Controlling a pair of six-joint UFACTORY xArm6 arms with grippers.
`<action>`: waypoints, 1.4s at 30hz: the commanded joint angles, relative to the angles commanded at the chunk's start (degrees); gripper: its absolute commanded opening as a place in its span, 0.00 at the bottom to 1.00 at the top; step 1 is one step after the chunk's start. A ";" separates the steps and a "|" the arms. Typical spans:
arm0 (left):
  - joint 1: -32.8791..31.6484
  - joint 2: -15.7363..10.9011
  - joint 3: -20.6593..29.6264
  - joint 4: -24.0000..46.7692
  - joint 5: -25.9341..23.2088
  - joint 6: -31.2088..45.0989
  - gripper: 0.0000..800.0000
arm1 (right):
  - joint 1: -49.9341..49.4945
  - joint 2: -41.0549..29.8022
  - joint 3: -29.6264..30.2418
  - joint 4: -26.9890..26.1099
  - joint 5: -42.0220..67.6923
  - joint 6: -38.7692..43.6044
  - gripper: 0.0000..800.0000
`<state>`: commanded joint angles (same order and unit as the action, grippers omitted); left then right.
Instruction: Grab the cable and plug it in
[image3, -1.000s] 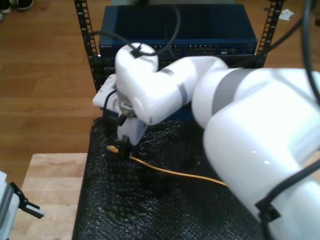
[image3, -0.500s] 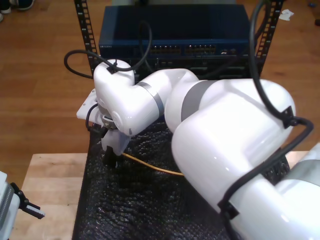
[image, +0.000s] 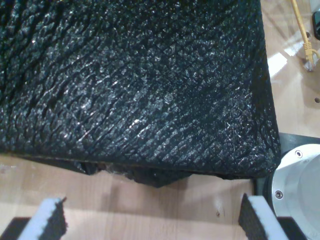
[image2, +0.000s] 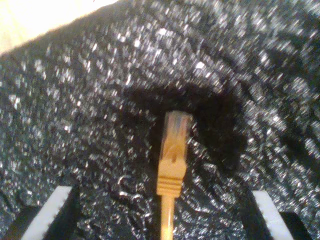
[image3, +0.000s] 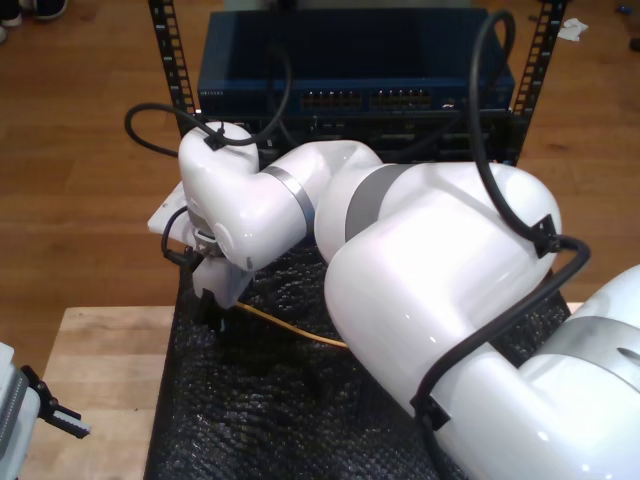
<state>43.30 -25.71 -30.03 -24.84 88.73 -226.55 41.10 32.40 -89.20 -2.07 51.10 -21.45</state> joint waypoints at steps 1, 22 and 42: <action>0.00 0.00 0.00 0.00 0.00 0.00 1.00 | 0.00 0.18 0.09 0.00 0.00 0.00 0.92; 0.00 0.00 0.00 0.00 0.09 0.09 1.00 | 0.00 0.35 0.09 0.00 -0.09 0.00 0.59; 0.00 0.00 0.00 0.00 0.09 0.09 1.00 | -0.09 0.26 -0.62 -2.20 -0.18 0.00 0.36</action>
<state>43.30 -25.71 -30.03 -24.84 88.81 -226.46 41.01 32.66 -89.81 -4.26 50.92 -21.45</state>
